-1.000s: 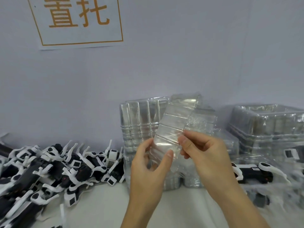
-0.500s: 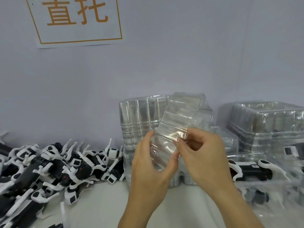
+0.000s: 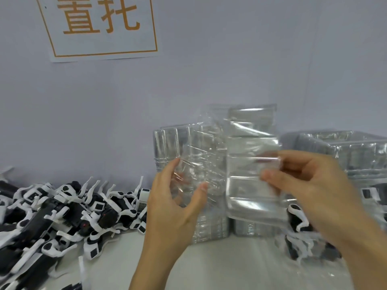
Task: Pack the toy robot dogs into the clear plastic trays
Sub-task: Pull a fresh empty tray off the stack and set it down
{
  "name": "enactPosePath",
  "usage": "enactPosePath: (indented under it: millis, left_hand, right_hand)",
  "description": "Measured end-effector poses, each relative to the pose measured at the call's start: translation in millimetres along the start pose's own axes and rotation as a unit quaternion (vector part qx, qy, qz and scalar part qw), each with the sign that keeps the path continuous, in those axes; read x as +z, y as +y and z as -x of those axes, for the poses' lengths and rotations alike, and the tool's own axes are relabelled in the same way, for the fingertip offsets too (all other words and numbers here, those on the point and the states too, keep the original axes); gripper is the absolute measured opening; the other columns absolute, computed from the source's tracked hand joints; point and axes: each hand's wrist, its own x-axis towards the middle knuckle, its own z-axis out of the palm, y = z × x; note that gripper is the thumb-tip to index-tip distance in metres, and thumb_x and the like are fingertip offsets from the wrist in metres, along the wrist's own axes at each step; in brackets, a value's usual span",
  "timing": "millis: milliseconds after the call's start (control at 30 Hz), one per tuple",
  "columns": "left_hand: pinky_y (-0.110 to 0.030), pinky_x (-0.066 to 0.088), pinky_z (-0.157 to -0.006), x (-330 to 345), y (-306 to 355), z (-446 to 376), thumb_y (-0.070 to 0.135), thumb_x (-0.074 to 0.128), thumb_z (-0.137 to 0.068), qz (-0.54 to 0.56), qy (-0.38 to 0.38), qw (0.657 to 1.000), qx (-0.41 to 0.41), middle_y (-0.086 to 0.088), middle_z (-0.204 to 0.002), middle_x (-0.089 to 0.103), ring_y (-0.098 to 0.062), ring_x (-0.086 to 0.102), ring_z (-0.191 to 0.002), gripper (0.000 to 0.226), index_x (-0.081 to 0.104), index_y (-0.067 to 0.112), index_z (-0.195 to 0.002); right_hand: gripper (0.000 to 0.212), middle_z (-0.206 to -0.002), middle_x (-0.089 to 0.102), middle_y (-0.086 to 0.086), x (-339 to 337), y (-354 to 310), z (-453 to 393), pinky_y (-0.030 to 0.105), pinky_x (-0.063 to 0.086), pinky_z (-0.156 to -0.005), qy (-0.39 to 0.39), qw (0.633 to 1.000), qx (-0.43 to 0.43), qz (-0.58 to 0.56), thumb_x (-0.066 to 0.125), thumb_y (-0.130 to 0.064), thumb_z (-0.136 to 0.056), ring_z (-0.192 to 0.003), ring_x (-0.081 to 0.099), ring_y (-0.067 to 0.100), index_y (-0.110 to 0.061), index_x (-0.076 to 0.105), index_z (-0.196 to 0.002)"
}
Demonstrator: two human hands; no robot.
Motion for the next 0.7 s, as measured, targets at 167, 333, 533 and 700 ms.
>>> enactPosePath:
  millis: [167, 333, 533, 700]
  left_hand:
    - [-0.004, 0.047, -0.075, -10, 5, -4, 0.063, 0.061, -0.064, 0.049, 0.023, 0.998, -0.013, 0.01, -0.114, 0.061, 0.002, 0.061, -0.099, 0.068, 0.053, 0.04, -0.128]
    - [-0.015, 0.053, -0.08, -28, 9, -12, 0.065, 0.065, -0.058, 0.076, 0.074, 0.994, -0.027, 0.02, -0.101, 0.064, 0.001, 0.064, -0.105, 0.063, 0.05, 0.051, -0.117]
    - [0.001, 0.044, -0.078, -61, 14, -14, 0.056, 0.076, -0.057, -0.006, 0.028, 1.0, 0.0, 0.012, -0.112, 0.056, 0.008, 0.056, -0.108, 0.073, 0.051, 0.046, -0.125]
    - [-0.024, 0.046, -0.094, -86, -5, 6, 0.046, 0.092, -0.054, -0.061, -0.07, 0.995, -0.024, 0.029, -0.115, 0.054, 0.002, 0.059, -0.112, 0.073, 0.047, 0.051, -0.112]
  right_hand:
    - [0.062, -0.079, 0.074, -0.002, -50, -1, 4, 0.03, 0.061, -0.062, 0.051, 0.992, 0.021, -0.109, 0.091, -0.061, -0.042, -0.065, 0.069, 0.01, -0.029, 0.079, -0.094]
    - [0.044, -0.086, 0.075, -0.006, -70, 12, 4, 0.035, 0.063, -0.069, 0.1, 0.98, 0.039, -0.166, 0.088, -0.05, -0.058, -0.076, 0.073, 0.011, -0.026, 0.077, -0.094]
    - [0.015, -0.083, 0.073, -0.008, -54, 28, -7, 0.027, 0.062, -0.072, 0.185, 0.96, 0.087, -0.192, 0.07, -0.033, -0.077, -0.075, 0.071, 0.007, -0.029, 0.078, -0.089]
    - [0.022, -0.081, 0.071, -0.007, -42, 47, -21, 0.018, 0.058, -0.068, 0.243, 0.919, 0.176, -0.255, 0.056, -0.005, -0.097, -0.07, 0.069, 0.002, -0.017, 0.074, -0.101]
